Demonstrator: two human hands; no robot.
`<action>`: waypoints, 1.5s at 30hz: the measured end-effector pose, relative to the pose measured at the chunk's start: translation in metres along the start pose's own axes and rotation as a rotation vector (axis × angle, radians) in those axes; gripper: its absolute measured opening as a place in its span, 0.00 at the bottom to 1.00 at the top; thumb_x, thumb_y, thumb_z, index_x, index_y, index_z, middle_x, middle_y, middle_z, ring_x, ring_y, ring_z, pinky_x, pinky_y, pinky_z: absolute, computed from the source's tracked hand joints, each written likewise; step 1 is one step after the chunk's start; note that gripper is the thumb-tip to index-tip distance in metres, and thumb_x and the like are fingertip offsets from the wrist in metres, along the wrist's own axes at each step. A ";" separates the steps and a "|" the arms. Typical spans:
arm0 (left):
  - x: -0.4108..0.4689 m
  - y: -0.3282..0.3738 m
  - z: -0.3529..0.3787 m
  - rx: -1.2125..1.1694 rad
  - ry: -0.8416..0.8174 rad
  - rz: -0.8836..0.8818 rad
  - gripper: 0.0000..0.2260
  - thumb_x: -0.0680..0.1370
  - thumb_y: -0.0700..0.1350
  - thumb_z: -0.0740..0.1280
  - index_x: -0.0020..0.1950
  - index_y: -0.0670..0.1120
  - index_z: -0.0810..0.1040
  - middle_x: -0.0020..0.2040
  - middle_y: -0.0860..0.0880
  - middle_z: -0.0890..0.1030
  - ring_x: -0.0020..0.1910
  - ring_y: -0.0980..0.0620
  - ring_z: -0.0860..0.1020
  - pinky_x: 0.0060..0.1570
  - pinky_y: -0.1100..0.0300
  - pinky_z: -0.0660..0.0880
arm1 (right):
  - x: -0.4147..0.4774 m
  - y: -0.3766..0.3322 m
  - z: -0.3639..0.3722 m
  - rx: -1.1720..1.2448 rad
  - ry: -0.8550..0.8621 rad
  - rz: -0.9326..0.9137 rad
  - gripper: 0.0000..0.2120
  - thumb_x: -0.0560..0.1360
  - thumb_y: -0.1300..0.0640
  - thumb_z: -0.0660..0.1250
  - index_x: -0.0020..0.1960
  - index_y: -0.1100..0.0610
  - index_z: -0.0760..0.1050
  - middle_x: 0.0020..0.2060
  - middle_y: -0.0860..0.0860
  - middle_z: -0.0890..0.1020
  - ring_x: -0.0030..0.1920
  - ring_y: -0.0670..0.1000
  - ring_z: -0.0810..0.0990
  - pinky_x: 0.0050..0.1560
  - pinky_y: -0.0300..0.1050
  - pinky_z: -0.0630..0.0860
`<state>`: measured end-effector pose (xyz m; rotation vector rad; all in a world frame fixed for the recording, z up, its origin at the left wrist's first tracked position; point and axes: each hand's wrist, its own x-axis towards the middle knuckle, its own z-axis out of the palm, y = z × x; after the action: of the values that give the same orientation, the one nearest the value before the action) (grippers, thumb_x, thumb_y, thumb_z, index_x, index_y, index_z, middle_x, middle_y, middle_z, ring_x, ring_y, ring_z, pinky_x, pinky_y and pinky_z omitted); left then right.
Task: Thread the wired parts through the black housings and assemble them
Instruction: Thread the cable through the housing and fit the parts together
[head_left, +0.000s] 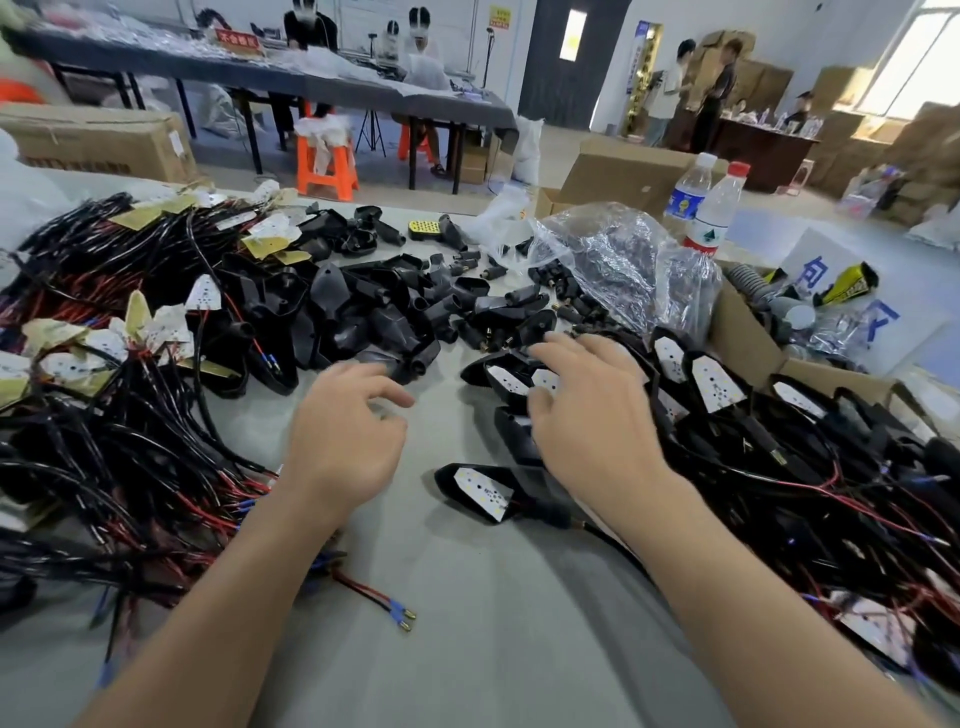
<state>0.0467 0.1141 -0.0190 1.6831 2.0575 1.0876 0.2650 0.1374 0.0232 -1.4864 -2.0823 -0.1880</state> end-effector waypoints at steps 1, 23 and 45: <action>0.004 -0.003 -0.001 0.028 -0.013 0.031 0.12 0.76 0.41 0.70 0.55 0.55 0.85 0.73 0.54 0.76 0.76 0.54 0.67 0.71 0.57 0.64 | 0.003 -0.010 0.008 0.023 -0.045 -0.012 0.16 0.75 0.60 0.67 0.63 0.56 0.80 0.64 0.50 0.81 0.68 0.57 0.72 0.70 0.55 0.66; 0.030 -0.029 -0.014 -0.473 -0.066 -0.152 0.27 0.76 0.31 0.69 0.71 0.52 0.76 0.64 0.54 0.80 0.65 0.56 0.77 0.64 0.61 0.74 | 0.073 -0.075 0.103 0.016 -0.297 -0.151 0.16 0.77 0.52 0.68 0.63 0.49 0.74 0.52 0.52 0.84 0.57 0.57 0.78 0.63 0.51 0.64; 0.036 -0.029 -0.067 -1.575 0.098 -0.148 0.10 0.84 0.51 0.59 0.58 0.48 0.75 0.48 0.49 0.81 0.52 0.51 0.82 0.55 0.55 0.76 | 0.062 -0.139 0.093 1.213 -0.276 0.625 0.09 0.74 0.58 0.70 0.36 0.54 0.84 0.34 0.52 0.86 0.34 0.52 0.82 0.43 0.52 0.83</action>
<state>-0.0266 0.1212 0.0159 0.6021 0.6706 1.8930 0.0918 0.1762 0.0068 -1.2376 -1.2680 1.3181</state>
